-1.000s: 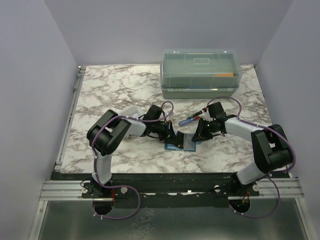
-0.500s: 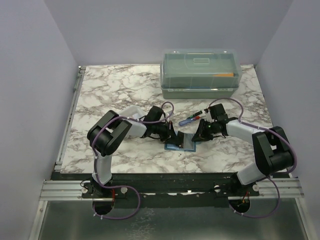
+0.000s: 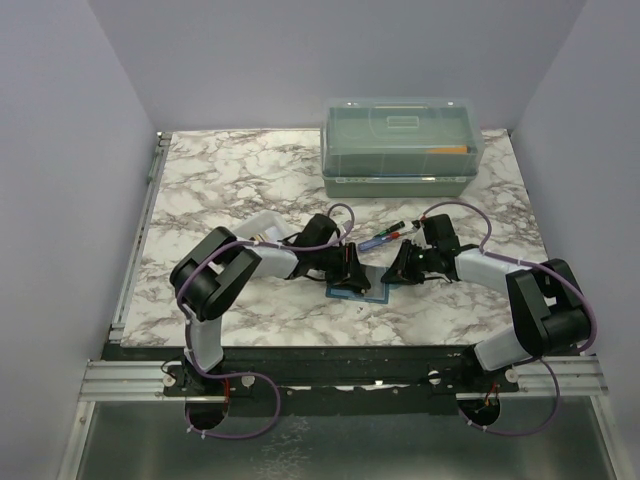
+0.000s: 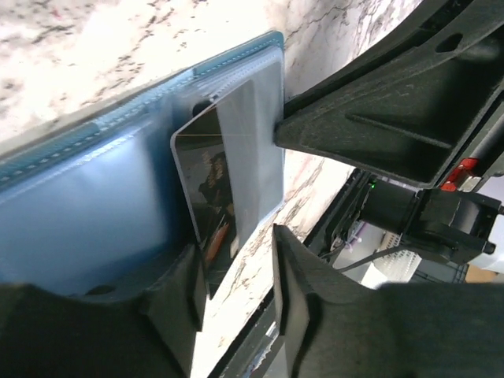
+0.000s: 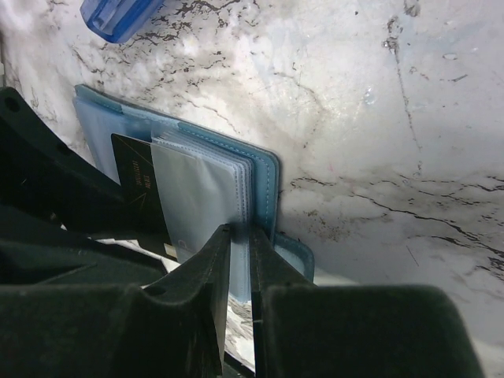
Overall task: Put the credit cards into the card holder
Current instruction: Insert the credit card into the card holder.
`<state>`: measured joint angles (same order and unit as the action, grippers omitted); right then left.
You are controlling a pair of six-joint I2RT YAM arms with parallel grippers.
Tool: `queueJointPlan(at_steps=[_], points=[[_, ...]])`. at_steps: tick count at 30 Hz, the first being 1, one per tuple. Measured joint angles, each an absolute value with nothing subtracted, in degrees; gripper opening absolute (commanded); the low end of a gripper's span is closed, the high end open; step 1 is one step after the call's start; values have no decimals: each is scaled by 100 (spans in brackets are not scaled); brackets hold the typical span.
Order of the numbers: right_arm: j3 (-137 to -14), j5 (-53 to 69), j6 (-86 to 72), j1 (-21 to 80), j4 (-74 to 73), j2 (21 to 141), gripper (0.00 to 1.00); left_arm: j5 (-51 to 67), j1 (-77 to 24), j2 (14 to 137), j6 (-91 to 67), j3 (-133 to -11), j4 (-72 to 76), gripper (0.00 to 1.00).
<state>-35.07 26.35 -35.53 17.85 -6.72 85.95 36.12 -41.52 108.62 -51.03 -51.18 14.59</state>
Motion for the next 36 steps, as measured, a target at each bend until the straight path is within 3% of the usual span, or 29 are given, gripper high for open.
queueJointPlan(at_steps=[4, 6, 13, 16, 24, 31, 36], points=[[-3509, 2626, -3544, 1789, -676, 8595, 15, 3350, -4303, 10704, -4877, -5321, 1026, 73], [-3509, 2626, -3533, 1791, -676, 8595, 15, 3100, -4414, 10613, -4716, -5465, 727, 77], [-3509, 2635, -3511, 1793, -663, 8611, 15, 2099, -4954, 10591, -4182, -6176, -493, 76], [-3509, 2635, -3511, 1793, -659, 8613, 15, 2025, -5013, 10694, -4042, -6442, -860, 82], [-3505, 2644, -3514, 1831, -600, 8652, 14, 1791, -5028, 10486, -3852, -6285, -858, 85], [-3500, 2740, -3514, 1925, -537, 8705, 14, 1304, -4908, 10263, -4001, -6045, -779, 76], [-3498, 2768, -3514, 1920, -519, 8722, 14, 941, -4912, 10189, -4193, -5931, -690, 81]])
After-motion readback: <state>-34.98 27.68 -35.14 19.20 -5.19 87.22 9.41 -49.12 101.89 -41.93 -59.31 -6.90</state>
